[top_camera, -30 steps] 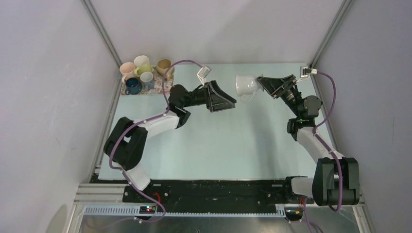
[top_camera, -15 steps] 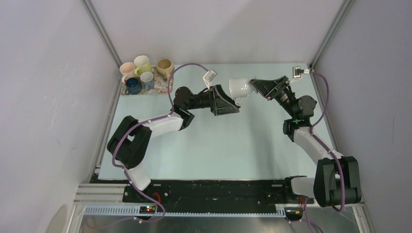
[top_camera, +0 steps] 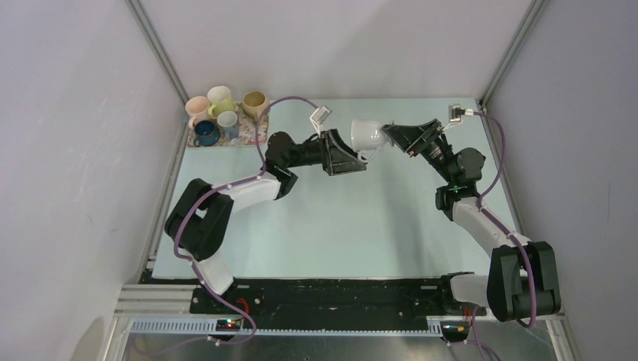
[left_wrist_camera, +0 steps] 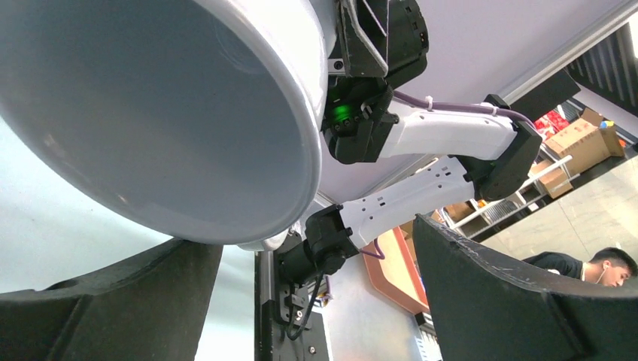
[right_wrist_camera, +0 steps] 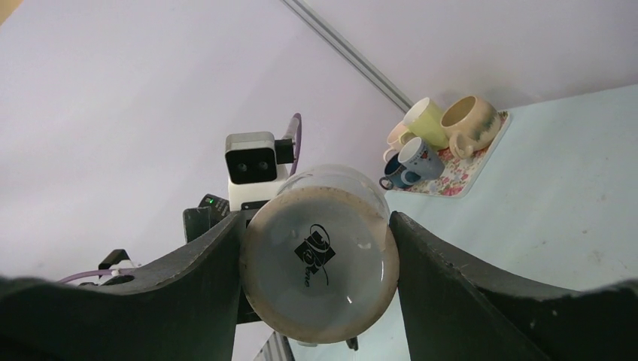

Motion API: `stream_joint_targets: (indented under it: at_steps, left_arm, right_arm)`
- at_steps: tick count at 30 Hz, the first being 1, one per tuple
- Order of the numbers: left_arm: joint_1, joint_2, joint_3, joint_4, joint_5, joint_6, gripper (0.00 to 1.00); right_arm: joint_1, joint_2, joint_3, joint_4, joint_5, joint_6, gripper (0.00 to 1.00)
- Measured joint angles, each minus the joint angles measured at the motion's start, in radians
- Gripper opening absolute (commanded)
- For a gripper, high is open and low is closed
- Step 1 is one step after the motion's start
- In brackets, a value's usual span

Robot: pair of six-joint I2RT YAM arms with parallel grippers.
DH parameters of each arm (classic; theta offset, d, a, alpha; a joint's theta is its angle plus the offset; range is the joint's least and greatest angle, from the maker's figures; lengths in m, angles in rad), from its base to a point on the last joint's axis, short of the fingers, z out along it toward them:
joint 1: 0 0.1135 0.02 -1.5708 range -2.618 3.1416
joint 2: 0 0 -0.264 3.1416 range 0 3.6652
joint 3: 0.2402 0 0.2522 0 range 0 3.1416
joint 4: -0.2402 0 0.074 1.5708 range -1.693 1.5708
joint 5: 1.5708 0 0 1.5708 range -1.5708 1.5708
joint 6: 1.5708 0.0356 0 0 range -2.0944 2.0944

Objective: Turn the mug right side up
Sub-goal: Turn over the cup at the center of the board.

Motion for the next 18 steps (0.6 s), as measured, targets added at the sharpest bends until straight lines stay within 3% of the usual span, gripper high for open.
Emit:
stream_joint_targets:
  at_steps: [18]
  left_arm:
    - [0.039,-0.001,0.0,-0.047,0.003,0.0,0.9]
  right_arm:
    - [0.038,0.004,-0.005,-0.039,0.026,-0.056,0.0]
